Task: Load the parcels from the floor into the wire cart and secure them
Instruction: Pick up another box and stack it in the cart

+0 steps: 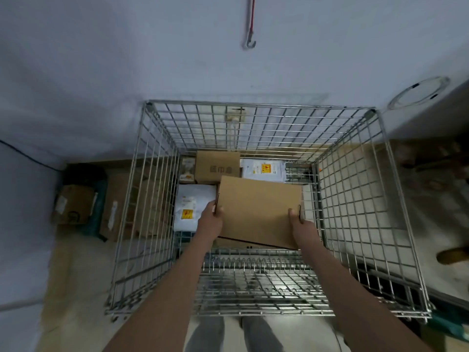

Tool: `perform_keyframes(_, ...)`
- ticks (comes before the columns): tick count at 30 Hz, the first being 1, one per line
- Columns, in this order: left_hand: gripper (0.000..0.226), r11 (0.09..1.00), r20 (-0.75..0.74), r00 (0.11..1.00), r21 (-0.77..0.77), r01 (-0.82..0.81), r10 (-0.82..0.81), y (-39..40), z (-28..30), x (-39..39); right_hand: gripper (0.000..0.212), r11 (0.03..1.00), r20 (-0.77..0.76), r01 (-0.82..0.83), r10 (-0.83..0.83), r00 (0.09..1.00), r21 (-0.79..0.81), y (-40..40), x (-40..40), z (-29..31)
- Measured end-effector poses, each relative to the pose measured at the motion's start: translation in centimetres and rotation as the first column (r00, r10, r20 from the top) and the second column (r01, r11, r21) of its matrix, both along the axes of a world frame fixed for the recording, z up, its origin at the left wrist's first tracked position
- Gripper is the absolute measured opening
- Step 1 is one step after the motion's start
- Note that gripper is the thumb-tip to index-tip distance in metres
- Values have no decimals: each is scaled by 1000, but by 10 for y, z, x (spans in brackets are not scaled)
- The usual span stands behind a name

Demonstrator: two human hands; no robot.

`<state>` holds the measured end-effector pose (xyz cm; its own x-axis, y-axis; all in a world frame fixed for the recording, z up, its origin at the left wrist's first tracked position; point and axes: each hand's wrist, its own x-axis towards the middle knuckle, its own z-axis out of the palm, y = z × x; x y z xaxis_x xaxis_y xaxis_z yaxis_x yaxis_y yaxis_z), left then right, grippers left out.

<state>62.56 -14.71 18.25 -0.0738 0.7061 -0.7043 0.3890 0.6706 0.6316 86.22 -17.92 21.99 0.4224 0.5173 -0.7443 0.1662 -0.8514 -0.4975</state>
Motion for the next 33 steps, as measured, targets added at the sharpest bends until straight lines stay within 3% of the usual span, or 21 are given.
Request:
perform_keyframes(4,48,1000,-102,995,-8,16,-17,-4,-68,-4,53,999,-29,-35,35,999,11,4,-7,-68)
perform_keyframes(9,49,999,-201,980,-42,-3,-6,-1,-148,-18,56,996,-76,-82,80,994,-26,15,-21,-149)
perform_keyframes(18,49,996,-198,980,-86,-12,-6,12,-264,-21,64,978,14,-193,194,981,-80,36,-16,-266)
perform_keyframes(27,45,999,-106,994,-25,-27,24,40,-321,-12,62,976,27,-205,208,978,-79,70,-6,-328)
perform_keyframes(33,46,997,-223,972,41,-66,73,53,-332,-41,60,978,-37,-204,203,979,-51,75,-42,-346)
